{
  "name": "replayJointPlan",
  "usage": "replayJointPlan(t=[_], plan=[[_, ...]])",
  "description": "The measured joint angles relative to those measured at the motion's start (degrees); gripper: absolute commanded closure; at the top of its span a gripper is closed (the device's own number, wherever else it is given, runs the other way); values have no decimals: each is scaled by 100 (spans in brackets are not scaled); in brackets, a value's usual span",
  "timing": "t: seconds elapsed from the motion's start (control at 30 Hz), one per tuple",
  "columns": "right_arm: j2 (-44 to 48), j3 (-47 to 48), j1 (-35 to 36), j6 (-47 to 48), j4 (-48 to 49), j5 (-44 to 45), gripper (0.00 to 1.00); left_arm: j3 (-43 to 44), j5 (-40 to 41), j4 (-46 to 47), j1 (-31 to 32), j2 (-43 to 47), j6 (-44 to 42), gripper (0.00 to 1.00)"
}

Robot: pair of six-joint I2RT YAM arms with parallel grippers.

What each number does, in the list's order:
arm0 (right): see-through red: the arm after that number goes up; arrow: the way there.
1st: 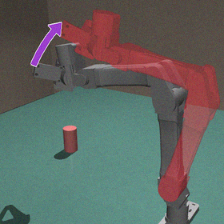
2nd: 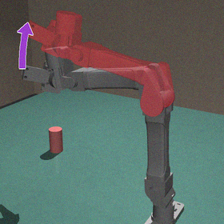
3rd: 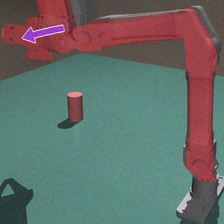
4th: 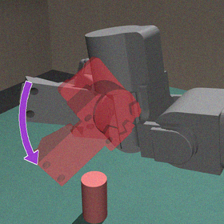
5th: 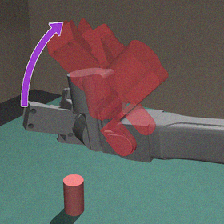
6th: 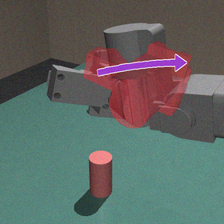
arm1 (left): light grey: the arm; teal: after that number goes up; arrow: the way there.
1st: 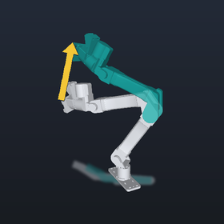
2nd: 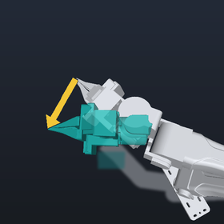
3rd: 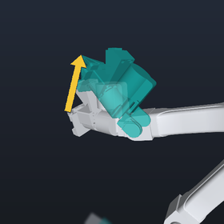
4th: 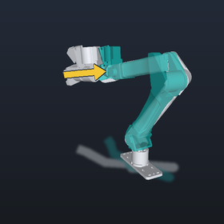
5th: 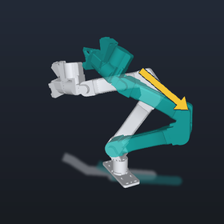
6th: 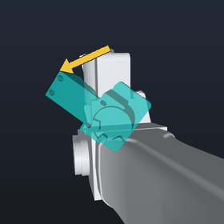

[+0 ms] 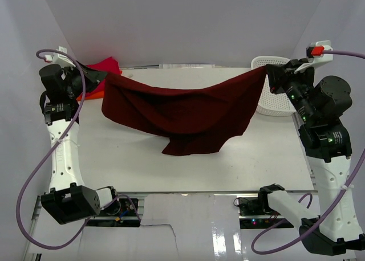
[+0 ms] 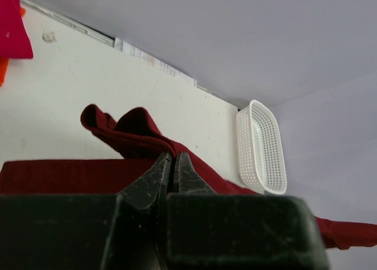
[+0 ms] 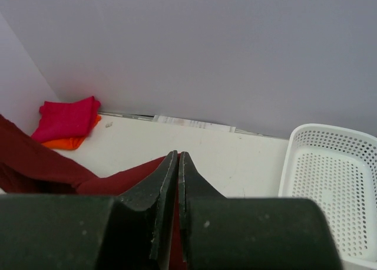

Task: Fold and stack the t-shirts
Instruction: Flatten out the tshirt

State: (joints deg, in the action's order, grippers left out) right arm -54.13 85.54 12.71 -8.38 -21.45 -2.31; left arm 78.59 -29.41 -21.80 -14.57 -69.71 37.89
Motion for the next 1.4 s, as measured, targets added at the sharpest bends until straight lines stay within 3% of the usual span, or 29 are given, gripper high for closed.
replayJointPlan(t=[0.17, 0.33, 0.63, 0.83, 1.13, 1.27, 1.4], plan=[[616, -409, -2, -7, 105, -343, 92, -553, -221, -26, 0, 505, 164, 98], [1425, -660, -2, -2, 208, -634, 92, -1241, -136, -271, 20, 1923, 83, 100], [1963, 76, -22, 225, 328, -844, 92, -1370, 315, -332, 92, 3792, -315, 100], [2044, 787, -22, 564, 437, -813, 92, -1305, 752, -450, 157, 3805, -520, 100], [2024, 289, -22, 1209, 708, -413, 92, -1735, 1314, 33, 409, 3637, -997, 100], [1821, -205, -22, 1333, 802, -264, 92, -1397, 1493, 267, 584, 3053, -1329, 100], [1506, -431, -22, 1349, 796, -157, 92, -472, 1875, 170, 608, 2114, -1528, 100]])
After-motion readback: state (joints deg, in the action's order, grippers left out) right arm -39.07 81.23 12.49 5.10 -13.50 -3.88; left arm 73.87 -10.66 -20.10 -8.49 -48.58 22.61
